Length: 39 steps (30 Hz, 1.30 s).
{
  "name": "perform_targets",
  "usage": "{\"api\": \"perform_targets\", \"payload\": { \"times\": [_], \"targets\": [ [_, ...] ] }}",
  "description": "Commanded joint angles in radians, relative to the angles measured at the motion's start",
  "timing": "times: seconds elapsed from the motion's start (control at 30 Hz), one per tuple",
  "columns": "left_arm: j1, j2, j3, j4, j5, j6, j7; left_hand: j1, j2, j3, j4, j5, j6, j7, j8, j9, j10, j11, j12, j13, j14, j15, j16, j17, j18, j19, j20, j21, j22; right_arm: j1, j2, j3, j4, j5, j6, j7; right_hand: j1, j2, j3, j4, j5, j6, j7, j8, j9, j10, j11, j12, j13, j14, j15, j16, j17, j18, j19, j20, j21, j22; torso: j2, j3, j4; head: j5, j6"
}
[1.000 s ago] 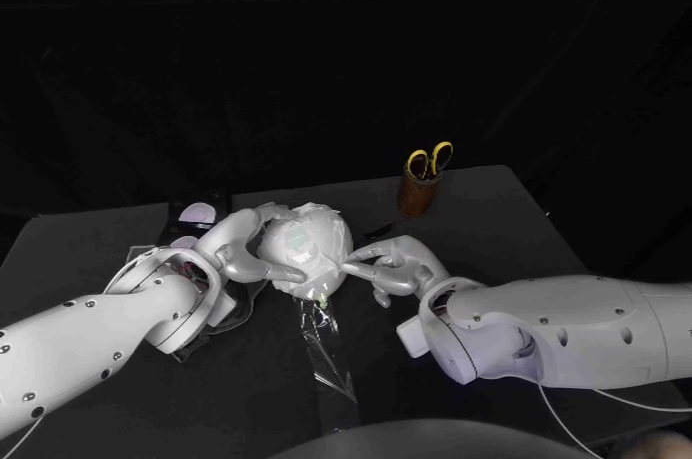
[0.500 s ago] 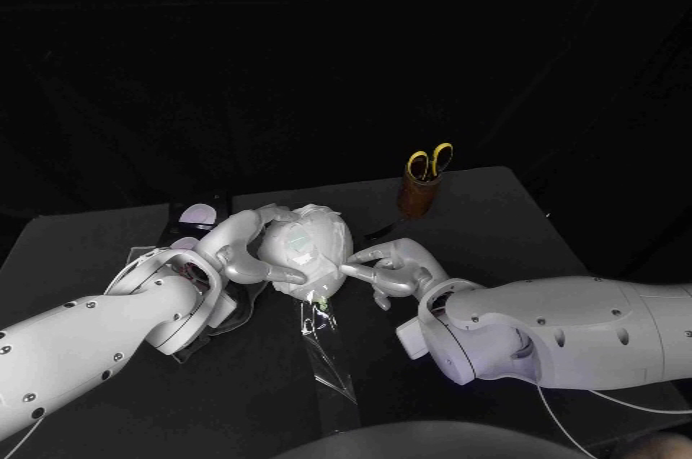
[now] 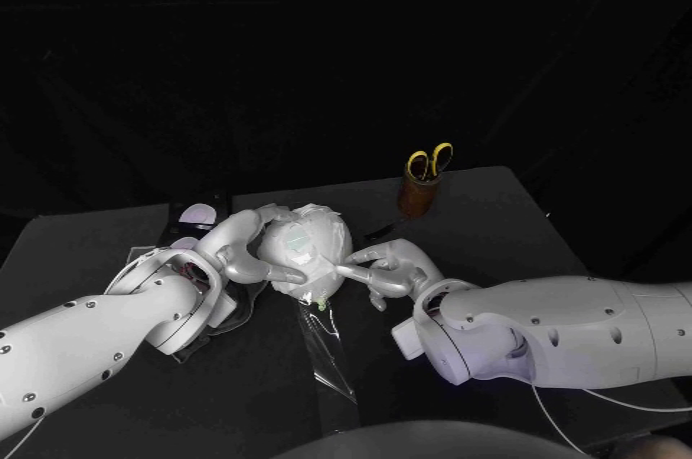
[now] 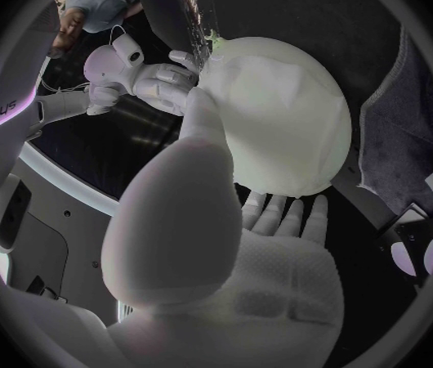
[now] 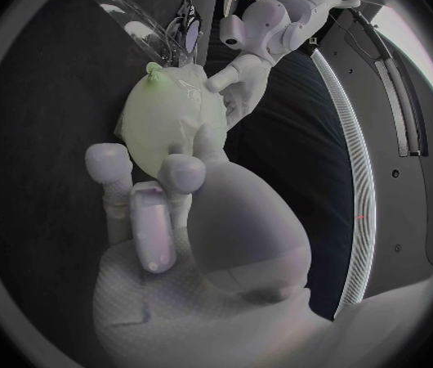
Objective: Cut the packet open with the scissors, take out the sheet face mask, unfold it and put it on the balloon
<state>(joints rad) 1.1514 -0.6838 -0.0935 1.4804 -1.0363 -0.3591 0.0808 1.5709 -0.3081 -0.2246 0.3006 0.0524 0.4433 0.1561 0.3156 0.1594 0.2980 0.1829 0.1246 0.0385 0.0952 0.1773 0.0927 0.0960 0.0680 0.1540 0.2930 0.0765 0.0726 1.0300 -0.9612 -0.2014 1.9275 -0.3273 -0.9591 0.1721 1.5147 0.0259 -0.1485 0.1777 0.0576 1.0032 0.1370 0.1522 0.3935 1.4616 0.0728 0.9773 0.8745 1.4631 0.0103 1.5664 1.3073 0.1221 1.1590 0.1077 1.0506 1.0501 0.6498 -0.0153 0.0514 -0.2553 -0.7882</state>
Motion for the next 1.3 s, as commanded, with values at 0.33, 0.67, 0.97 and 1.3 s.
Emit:
{"api": "perform_targets", "payload": {
  "times": [0.33,0.67,0.97,1.3],
  "targets": [
    [-0.004,0.004,-0.004,0.003,0.003,0.038,-0.011,0.010,0.002,0.006,0.002,0.006,0.006,0.063,0.007,0.001,0.005,0.000,-0.003,0.000,0.006,-0.001,-0.006,-0.001,0.001,0.001,-0.003,-0.005,-0.002,-0.001,0.020,0.000,-0.008,-0.041,0.012,-0.044,0.100,0.034,0.038,-0.068,-0.008,0.099,-0.038,0.042,0.015,0.109,-0.047,0.593,0.696,0.108,-0.037,0.004,0.263,0.017,0.003,-0.017,0.007,0.009,0.000,-0.0004,-0.0003,0.000,-0.003],
    [-0.004,0.003,-0.004,0.003,0.003,0.038,-0.011,0.010,0.002,0.006,0.002,0.006,0.006,0.063,0.007,0.001,0.005,0.000,-0.003,0.000,0.006,-0.001,-0.006,-0.001,0.001,0.001,-0.003,-0.005,-0.002,-0.001,0.016,0.001,-0.012,-0.048,0.005,-0.033,0.122,0.061,0.066,-0.095,-0.009,0.160,-0.066,0.075,0.034,0.109,-0.073,0.593,0.696,0.108,-0.061,0.004,0.263,0.015,0.010,-0.035,0.015,0.019,0.000,0.0001,-0.0005,0.000,-0.004],
    [-0.004,0.001,-0.004,0.003,0.003,0.039,-0.012,0.011,0.002,0.007,0.002,0.006,0.006,0.065,0.006,0.000,0.007,0.001,-0.006,0.000,0.007,0.000,-0.006,-0.002,0.002,0.001,-0.004,-0.005,-0.002,-0.001,0.001,0.003,-0.006,-0.047,0.003,-0.014,0.119,0.073,0.082,-0.099,-0.009,0.156,-0.069,0.081,0.045,0.109,-0.077,0.593,0.696,0.108,-0.066,0.004,0.263,0.012,0.018,-0.042,0.024,0.029,0.000,0.0007,-0.0012,0.000,-0.005],
    [-0.004,0.001,-0.004,0.003,0.003,0.039,-0.012,0.011,0.002,0.007,0.002,0.006,0.006,0.065,0.006,0.000,0.007,0.001,-0.006,0.000,0.007,0.000,-0.006,-0.002,0.002,0.001,-0.004,-0.005,-0.002,-0.001,-0.014,0.004,0.002,-0.046,0.007,-0.027,0.114,0.081,0.117,-0.117,-0.008,0.153,-0.073,0.102,0.074,0.109,-0.081,0.593,0.696,0.108,-0.070,0.004,0.263,0.010,0.024,-0.049,0.032,0.038,0.000,-0.0002,-0.0002,-0.003,-0.004]
  ]
}}
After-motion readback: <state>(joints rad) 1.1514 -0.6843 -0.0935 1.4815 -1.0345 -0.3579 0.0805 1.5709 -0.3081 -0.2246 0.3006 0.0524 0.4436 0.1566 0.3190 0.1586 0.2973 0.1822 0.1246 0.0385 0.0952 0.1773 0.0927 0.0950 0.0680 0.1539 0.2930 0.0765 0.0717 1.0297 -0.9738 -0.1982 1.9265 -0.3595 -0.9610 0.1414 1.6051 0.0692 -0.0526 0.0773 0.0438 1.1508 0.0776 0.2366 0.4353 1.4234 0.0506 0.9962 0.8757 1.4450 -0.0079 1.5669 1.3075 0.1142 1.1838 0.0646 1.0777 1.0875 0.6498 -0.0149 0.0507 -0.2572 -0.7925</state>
